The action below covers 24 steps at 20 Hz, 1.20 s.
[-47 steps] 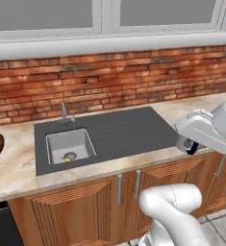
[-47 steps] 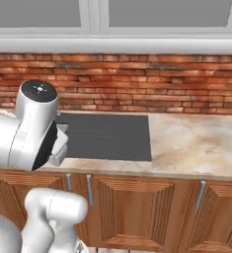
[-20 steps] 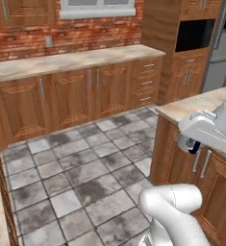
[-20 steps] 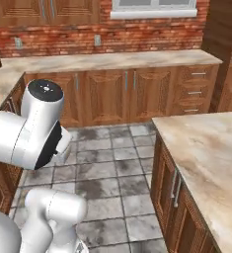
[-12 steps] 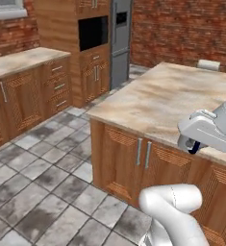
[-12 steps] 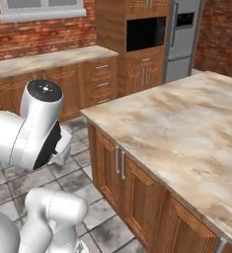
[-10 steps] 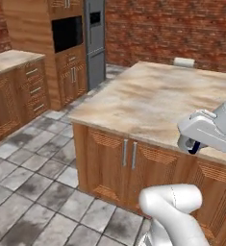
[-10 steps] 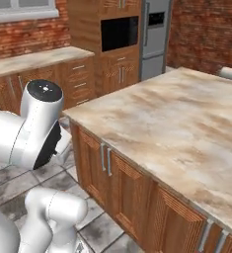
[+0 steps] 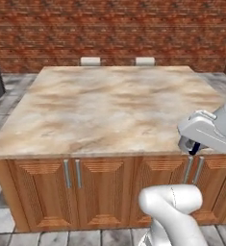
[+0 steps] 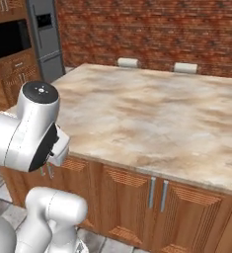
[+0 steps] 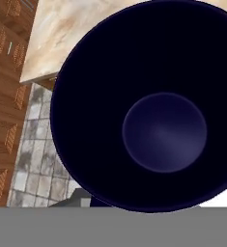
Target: Clear the mugs and bowl far away from the sink.
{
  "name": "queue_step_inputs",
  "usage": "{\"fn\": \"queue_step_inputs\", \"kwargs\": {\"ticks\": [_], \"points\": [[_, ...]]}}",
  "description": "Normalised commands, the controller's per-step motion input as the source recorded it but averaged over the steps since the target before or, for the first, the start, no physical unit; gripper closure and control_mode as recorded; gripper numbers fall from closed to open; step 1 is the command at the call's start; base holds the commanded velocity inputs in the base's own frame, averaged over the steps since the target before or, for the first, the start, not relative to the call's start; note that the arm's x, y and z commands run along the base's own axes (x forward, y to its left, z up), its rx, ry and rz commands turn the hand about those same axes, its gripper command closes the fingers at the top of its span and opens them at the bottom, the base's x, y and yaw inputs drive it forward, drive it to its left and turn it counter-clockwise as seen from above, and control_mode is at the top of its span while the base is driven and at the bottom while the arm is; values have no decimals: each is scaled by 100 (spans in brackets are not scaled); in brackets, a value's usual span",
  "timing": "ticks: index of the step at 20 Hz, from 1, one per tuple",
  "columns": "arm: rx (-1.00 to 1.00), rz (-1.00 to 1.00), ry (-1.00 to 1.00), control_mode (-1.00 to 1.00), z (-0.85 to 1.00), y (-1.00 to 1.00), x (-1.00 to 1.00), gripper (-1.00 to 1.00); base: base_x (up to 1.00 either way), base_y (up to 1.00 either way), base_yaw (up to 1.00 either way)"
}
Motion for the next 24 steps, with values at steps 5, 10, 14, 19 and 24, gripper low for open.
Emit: {"fn": "queue_step_inputs", "kwargs": {"ticks": [5,10,14,19,24], "points": [[0,0,0,100,0,0,0,100,100,-10,-9],[0,0,0,100,0,0,0,100,100,-22,0],[0,0,0,100,0,0,0,100,100,-20,-11],[0,0,0,100,0,0,0,100,90,-2,-36],[0,0,0,100,0,0,0,100,83,2,-30]]}}
